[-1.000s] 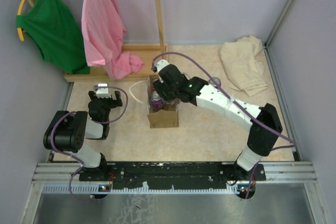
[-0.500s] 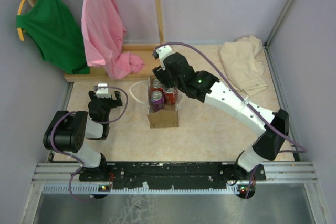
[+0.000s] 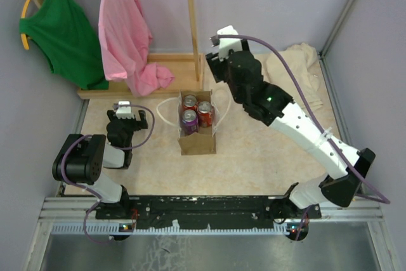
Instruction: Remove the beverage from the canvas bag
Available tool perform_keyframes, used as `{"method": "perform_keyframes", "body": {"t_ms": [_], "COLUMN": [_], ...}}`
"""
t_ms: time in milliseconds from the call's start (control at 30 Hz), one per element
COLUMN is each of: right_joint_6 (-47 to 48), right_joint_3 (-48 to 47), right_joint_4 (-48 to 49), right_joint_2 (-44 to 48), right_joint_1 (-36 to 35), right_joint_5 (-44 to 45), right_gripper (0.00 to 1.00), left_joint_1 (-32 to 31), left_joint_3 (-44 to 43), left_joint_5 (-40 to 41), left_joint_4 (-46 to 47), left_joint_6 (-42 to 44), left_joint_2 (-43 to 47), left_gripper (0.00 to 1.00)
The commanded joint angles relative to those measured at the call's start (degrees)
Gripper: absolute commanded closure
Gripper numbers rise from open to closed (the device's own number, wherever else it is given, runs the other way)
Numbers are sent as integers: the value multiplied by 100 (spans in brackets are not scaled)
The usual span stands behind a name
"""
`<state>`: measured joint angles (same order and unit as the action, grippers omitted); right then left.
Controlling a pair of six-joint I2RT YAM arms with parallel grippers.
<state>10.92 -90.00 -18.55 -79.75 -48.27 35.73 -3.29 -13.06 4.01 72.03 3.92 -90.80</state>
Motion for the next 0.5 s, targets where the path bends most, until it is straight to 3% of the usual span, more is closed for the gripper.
{"method": "perform_keyframes", "body": {"t_ms": [0,200,467], "right_joint_6": [-277,-889,-1004], "right_joint_3": [-104,306,489], "right_joint_4": [481,87,-159], "right_joint_2": [370,356,-148], "right_joint_1": [847,1638,1742], "right_joint_5": [345,-365,-1033], "right_gripper": [100,100,100], "left_joint_1": [-35,-34,-39], "left_joint_3": [-74,-74,-74], "left_joint_5": [29,29,29], "left_joint_4": [162,162,162], "left_joint_6": [19,20,18], "left_joint_2": [-60,-60,-60], "left_gripper": [0,0,0]}}
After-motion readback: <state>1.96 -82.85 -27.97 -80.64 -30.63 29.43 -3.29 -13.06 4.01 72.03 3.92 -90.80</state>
